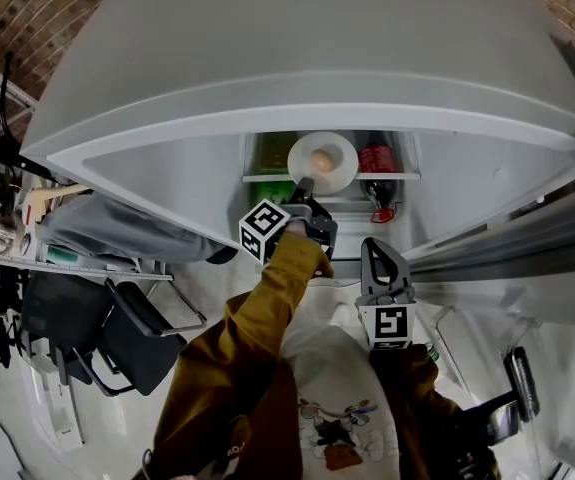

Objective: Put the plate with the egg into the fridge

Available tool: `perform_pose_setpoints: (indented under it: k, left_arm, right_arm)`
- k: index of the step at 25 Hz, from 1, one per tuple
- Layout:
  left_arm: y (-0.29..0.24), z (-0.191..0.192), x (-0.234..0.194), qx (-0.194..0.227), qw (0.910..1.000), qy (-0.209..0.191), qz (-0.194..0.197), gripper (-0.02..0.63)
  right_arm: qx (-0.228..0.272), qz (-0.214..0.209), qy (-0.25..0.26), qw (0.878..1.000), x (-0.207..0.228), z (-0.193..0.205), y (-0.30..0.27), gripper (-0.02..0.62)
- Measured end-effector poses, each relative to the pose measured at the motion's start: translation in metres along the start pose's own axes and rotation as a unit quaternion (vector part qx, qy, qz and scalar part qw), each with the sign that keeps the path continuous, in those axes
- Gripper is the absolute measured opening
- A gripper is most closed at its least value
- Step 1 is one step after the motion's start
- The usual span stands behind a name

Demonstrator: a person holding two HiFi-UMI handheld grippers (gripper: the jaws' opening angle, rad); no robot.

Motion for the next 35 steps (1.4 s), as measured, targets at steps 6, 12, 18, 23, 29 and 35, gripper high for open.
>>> perform_pose_setpoints:
  k: [6, 12, 18, 23, 29, 35]
  left_arm:
    - [-0.004, -0.003, 0.001, 0.008, 0.9999, -0.006, -0.005, 0.017]
    - [-0.003, -0.003, 0.001, 0.014, 0.9999, -0.004, 0.002, 0.017]
    - [-0.004, -0.004, 0.004, 0.011, 0.9997, -0.02, 0.013, 0.02]
    - [-0.002, -0.004, 0.003, 0.011, 0.9993, -0.036, 0.005, 0.128]
    - [0.006, 0.007, -0.002, -0.009, 0.9994, -0.032, 0.01, 0.132]
    - [0.012, 0.014, -0.008, -0.015, 0.9997, -0.02, 0.009, 0.13]
  right_arm:
    - [0.0, 0.0, -0.002, 1.0, 0.001, 0.0, 0.0, 0.005]
    - [0.001, 0.006, -0.01, 1.0, 0.005, 0.0, 0.002, 0.006]
    - [0.001, 0.005, -0.012, 1.0, 0.004, 0.001, 0.003, 0.005]
    - [0.004, 0.01, -0.017, 1.0, 0.008, 0.0, 0.007, 0.005]
    - [0.004, 0.007, -0.02, 1.0, 0.006, 0.001, 0.008, 0.005]
    - [0.003, -0.002, -0.019, 1.0, 0.002, 0.003, 0.007, 0.005]
Point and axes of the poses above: the fingertips, and each gripper's own axes: y backward along the fingers, x to its right, z out of its underside, the point moved 5 cm from there along y, backward along the fingers, and after that the axes turned 5 degrees about -y, right-handed, at the moved point
